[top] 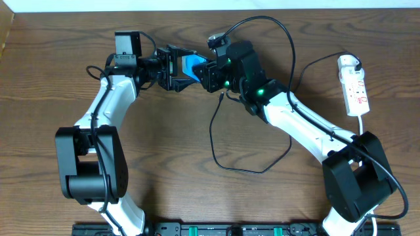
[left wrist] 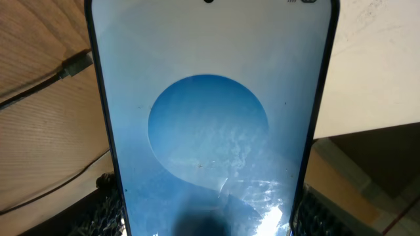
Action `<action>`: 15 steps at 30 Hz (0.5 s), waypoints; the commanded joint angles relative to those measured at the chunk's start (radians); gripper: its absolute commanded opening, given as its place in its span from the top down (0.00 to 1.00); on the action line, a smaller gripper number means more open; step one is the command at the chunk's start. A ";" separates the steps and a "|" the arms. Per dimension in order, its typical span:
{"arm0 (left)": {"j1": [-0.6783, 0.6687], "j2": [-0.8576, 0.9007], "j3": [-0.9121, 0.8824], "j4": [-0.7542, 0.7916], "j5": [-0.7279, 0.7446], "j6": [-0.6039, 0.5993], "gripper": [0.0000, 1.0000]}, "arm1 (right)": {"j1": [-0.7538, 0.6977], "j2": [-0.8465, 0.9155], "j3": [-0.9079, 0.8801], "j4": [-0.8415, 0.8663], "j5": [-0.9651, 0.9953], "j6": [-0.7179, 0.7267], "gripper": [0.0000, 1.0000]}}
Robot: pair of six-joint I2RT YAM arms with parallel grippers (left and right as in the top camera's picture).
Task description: Plug charger to phone and switch on socket
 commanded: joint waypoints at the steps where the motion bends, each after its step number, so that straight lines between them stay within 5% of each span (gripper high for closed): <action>1: 0.000 -0.026 0.008 0.008 0.043 0.003 0.30 | 0.010 0.010 0.025 0.003 0.010 0.010 0.65; 15: 0.000 -0.026 0.008 0.008 0.043 0.002 0.30 | 0.010 0.011 0.025 0.007 -0.005 0.040 0.87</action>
